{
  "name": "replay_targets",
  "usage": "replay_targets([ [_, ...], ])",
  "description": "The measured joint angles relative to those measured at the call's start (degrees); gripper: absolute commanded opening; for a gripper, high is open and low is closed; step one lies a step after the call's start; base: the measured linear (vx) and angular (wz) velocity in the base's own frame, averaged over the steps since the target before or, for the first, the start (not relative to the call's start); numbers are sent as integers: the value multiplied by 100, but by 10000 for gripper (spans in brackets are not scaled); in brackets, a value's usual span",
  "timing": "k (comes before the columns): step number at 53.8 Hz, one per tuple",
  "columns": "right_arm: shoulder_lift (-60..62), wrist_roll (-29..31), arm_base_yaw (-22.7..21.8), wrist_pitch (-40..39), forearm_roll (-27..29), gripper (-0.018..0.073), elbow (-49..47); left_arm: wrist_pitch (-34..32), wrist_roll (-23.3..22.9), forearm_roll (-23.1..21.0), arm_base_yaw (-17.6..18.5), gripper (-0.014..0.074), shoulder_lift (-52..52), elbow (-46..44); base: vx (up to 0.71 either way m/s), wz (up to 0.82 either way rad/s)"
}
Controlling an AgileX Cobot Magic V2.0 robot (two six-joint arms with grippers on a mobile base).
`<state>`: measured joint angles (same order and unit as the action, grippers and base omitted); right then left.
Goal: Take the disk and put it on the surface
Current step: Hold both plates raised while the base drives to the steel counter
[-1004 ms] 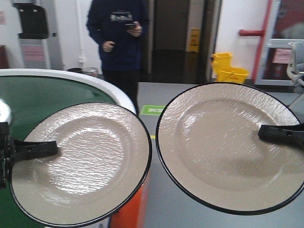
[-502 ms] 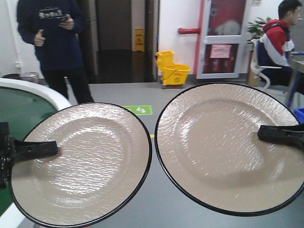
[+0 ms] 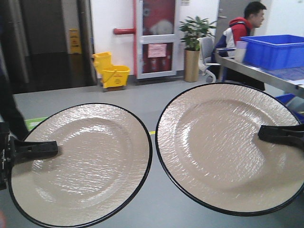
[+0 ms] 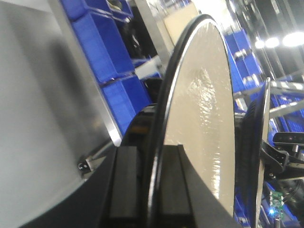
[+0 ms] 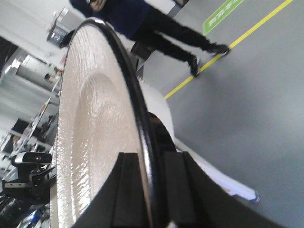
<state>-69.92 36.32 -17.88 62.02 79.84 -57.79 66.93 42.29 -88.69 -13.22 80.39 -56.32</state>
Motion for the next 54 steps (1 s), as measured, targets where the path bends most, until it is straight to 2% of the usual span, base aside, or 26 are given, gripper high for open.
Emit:
replay_targets([
  [20, 0, 0, 0, 17, -7, -8, 0, 22, 0, 0, 0, -1, 0, 0, 27, -28],
  [54, 0, 0, 0, 51, -18, -8, 0, 30, 0, 0, 0, -1, 0, 0, 39, -4],
])
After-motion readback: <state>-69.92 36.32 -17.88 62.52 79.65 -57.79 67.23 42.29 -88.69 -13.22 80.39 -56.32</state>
